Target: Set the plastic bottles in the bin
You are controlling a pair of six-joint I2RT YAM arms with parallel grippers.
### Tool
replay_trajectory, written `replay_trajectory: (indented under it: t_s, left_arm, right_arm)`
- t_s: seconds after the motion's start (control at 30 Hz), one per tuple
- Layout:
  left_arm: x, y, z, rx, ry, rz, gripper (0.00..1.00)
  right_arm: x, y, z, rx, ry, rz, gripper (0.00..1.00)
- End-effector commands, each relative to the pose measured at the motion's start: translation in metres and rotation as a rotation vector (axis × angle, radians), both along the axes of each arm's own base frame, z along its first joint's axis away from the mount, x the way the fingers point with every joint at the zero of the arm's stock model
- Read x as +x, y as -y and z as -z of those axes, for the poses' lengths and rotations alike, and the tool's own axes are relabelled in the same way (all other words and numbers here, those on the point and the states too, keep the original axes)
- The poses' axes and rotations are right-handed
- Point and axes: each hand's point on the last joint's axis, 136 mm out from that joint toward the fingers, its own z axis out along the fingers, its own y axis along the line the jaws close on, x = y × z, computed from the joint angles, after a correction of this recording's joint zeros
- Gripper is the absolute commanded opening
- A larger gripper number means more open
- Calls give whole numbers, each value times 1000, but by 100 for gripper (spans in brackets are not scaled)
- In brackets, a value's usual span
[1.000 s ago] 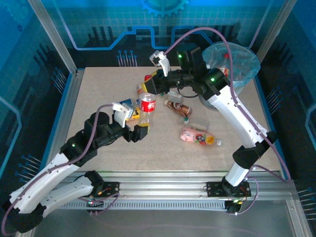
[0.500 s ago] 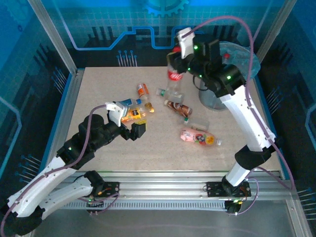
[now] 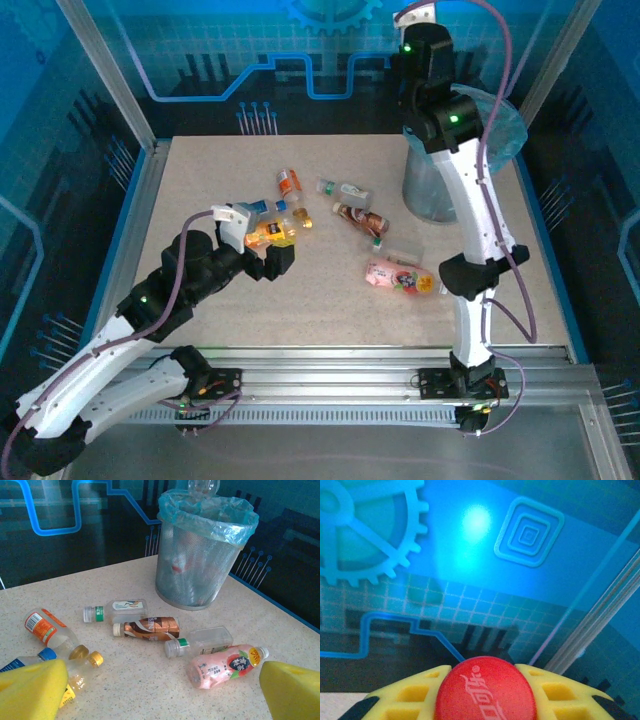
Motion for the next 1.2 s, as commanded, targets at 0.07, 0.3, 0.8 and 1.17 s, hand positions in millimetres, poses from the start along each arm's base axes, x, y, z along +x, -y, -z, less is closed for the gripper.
replay_trajectory:
  t_s: [0.07,0.3,0.8,1.17]
  left_arm:
    - [6,-4,-2,-18,-8,-42,99]
    - [12,0,5,-12,-39,-51,99]
    - [18,0,9,-42,-87,-91,99]
    - [16,-1,12,-43,-101,-90,99]
  right_arm:
    - [4,26,15,-18,-47,104,8]
    - [8,28,71,45,-212,101,11]
    - [15,30,189,227,-512,89,20]
    - [17,50,220,406,-535,73,28]
